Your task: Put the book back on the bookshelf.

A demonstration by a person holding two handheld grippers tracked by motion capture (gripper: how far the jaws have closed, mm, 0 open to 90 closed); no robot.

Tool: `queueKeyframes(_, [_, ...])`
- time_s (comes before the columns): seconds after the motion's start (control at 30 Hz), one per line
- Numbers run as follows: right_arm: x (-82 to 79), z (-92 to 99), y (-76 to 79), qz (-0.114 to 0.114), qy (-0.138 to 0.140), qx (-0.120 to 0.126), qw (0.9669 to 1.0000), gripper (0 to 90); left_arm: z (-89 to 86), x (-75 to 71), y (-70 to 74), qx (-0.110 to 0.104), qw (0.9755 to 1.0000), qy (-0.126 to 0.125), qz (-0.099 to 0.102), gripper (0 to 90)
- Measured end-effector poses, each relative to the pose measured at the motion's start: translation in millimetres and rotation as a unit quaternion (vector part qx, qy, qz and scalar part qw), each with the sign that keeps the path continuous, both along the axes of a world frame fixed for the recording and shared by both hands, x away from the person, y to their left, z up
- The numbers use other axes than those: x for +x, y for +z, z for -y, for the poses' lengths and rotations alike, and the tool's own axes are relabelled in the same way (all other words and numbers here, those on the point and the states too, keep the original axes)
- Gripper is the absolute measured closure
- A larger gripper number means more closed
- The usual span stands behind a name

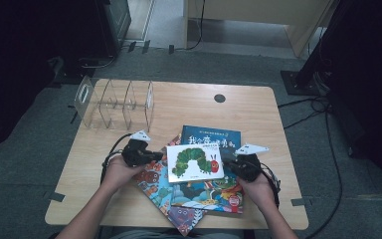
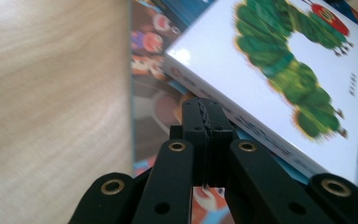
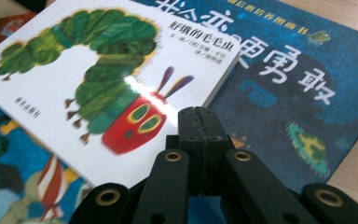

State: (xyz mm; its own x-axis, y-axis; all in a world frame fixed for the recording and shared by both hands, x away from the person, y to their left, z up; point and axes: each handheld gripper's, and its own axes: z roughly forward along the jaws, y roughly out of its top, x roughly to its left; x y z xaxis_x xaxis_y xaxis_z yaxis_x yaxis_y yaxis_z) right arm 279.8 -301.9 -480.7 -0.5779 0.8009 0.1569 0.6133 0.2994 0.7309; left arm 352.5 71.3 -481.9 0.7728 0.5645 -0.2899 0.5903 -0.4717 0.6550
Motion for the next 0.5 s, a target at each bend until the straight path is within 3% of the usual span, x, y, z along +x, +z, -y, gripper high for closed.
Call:
queueKeyframes(0.23, [-18.3,-0.2,0.2,-0.009,0.013,-0.004,0.9999,89.8,9.8,22.6,1.2,0.000,0.9998,0.006,0.020,90.0])
queueKeyframes(0.5, [-30.7,-0.9,1.1,-0.015,0.023,-0.006,0.9996,89.9,18.7,34.5,-1.6,0.009,0.9995,0.003,0.029,90.0])
